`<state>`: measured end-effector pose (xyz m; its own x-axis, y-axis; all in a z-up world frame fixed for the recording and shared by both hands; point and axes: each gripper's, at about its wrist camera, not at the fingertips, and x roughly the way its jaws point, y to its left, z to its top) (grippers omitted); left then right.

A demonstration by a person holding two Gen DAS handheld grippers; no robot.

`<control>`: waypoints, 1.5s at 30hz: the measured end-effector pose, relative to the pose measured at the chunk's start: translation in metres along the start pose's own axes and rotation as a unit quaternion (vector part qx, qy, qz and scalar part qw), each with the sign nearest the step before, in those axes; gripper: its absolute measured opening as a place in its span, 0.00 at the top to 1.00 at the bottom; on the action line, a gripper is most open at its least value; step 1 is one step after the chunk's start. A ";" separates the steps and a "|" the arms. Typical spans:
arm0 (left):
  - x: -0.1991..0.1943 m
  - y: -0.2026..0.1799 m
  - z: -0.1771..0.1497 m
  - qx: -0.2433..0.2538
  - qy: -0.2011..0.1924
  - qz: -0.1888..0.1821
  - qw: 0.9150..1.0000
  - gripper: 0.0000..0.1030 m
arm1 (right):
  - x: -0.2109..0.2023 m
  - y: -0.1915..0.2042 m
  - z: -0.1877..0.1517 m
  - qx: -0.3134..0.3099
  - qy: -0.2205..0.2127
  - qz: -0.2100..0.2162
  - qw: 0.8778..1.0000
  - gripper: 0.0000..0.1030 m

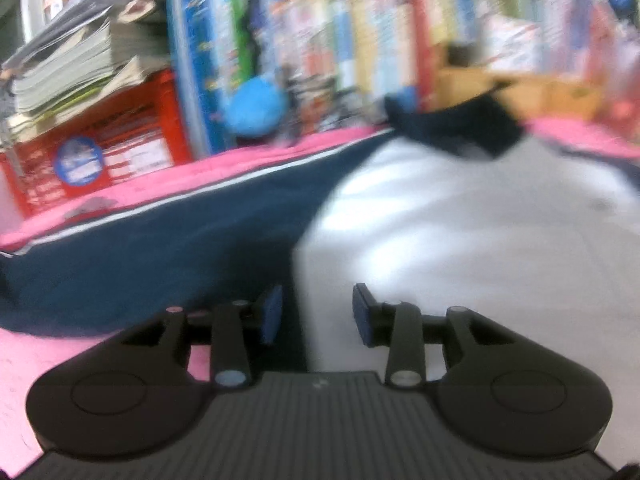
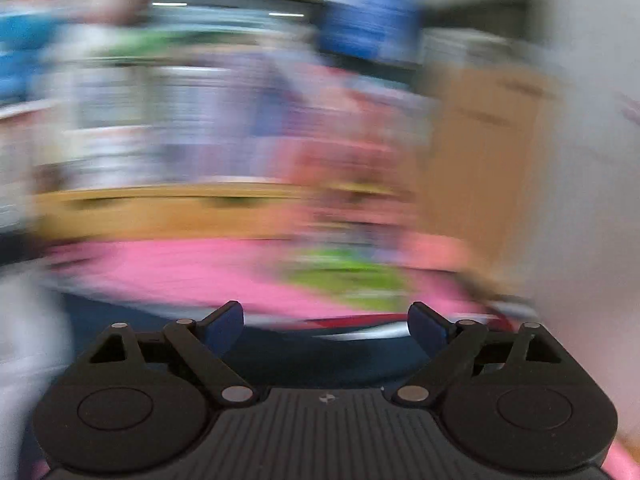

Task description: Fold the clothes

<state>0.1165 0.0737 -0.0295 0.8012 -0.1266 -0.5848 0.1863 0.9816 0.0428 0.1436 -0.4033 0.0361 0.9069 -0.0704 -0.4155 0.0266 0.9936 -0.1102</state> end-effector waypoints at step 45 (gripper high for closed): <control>-0.191 0.057 -0.185 -0.251 0.010 -0.290 0.923 0.82 | -0.203 0.070 -0.176 0.203 0.161 0.396 0.881 0.56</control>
<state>-0.1306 0.1802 -0.0651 0.6378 -0.6545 -0.4060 0.2898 0.6923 -0.6608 -0.1125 -0.3352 -0.0463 0.5432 0.7031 -0.4589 -0.3531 0.6872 0.6348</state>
